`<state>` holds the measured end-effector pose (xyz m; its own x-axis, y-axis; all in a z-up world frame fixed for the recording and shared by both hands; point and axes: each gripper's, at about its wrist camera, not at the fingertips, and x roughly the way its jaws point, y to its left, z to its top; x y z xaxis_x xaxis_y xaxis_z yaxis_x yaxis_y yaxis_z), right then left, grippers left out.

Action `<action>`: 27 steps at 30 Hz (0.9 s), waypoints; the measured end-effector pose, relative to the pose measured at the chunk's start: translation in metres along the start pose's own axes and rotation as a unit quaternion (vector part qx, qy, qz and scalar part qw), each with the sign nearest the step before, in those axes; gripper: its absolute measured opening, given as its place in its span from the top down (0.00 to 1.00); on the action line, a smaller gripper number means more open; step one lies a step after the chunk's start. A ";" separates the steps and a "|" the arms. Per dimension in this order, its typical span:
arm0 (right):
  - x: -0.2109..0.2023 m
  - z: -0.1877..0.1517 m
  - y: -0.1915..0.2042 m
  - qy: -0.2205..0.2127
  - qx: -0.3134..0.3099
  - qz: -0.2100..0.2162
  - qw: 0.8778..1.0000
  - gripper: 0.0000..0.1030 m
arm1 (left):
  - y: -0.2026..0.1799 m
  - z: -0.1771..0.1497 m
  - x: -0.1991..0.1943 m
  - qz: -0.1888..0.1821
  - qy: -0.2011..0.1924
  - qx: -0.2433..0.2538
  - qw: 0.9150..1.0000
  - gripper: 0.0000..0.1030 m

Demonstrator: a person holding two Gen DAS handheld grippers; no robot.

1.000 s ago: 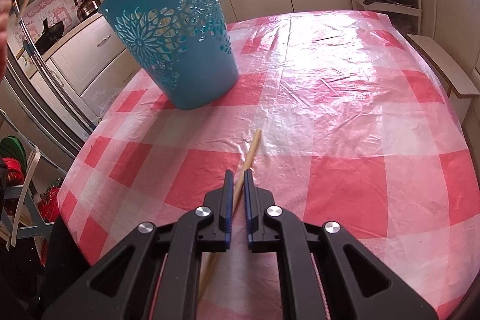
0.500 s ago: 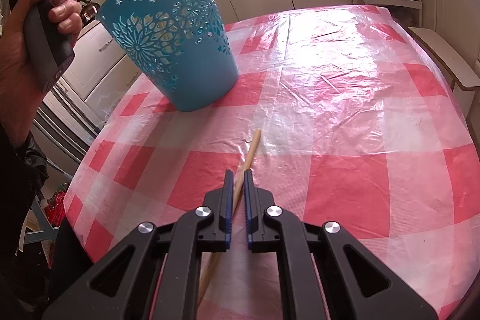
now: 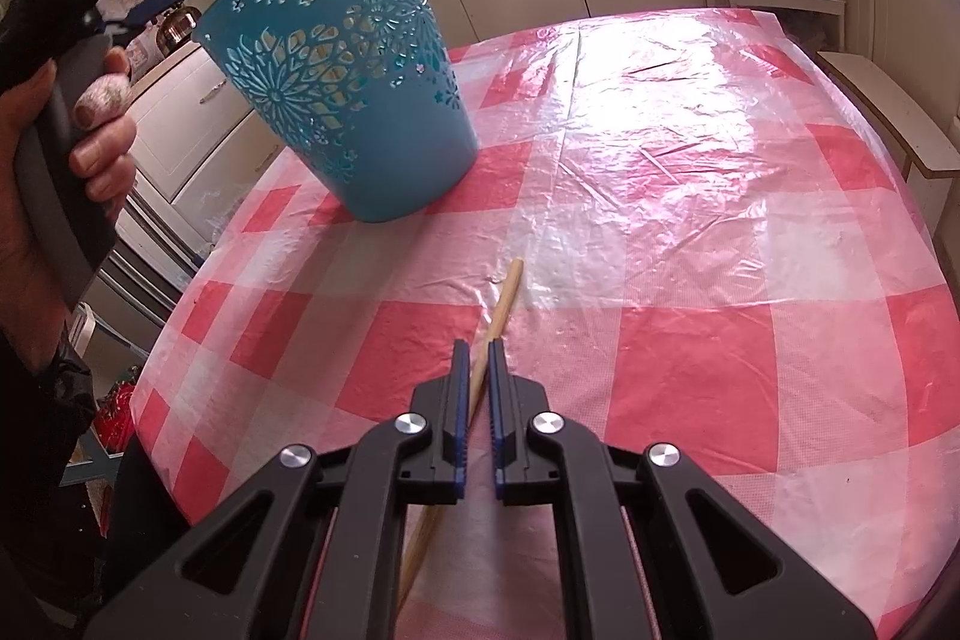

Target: Organize utensils

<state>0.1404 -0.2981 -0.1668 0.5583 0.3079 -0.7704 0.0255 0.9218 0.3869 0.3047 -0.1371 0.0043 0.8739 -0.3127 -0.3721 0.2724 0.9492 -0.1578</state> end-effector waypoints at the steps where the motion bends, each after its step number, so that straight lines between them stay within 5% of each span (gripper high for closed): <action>1: 0.000 0.000 -0.002 0.001 0.008 0.006 1.000 0.94 | 0.005 -0.002 -0.006 0.006 -0.002 0.000 1.000 0.07; 6: -0.007 0.001 -0.011 -0.010 0.027 0.021 0.999 0.94 | 0.039 -0.027 -0.039 0.027 0.001 -0.024 0.999 0.07; 13: -0.014 0.005 -0.008 -0.029 0.027 0.034 0.999 0.94 | 0.079 -0.094 -0.004 0.038 0.130 -0.064 0.989 0.07; 18: -0.014 0.008 0.000 -0.012 0.006 0.021 1.000 0.94 | 0.083 -0.115 0.004 0.045 0.149 -0.084 0.984 0.07; 19: -0.013 0.008 0.001 -0.007 0.004 0.008 1.000 0.84 | 0.082 -0.115 0.002 0.045 0.146 -0.080 0.985 0.07; 20: -0.011 0.007 0.001 -0.005 0.007 -0.002 1.000 0.58 | 0.079 -0.115 0.002 0.046 0.146 -0.070 0.986 0.07; 21: -0.010 0.006 0.001 -0.010 0.010 -0.011 1.000 0.52 | 0.077 -0.115 0.004 0.049 0.150 -0.058 0.986 0.07; 27: -0.001 0.004 0.015 0.002 -0.043 -0.069 0.997 0.58 | 0.071 -0.128 0.012 0.050 0.181 -0.035 0.982 0.07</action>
<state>0.1436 -0.2851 -0.1580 0.5511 0.1774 -0.8153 0.0302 0.9723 0.2320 0.2830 -0.0785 -0.1283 0.6914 -0.2229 -0.6872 0.1530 0.9748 -0.1622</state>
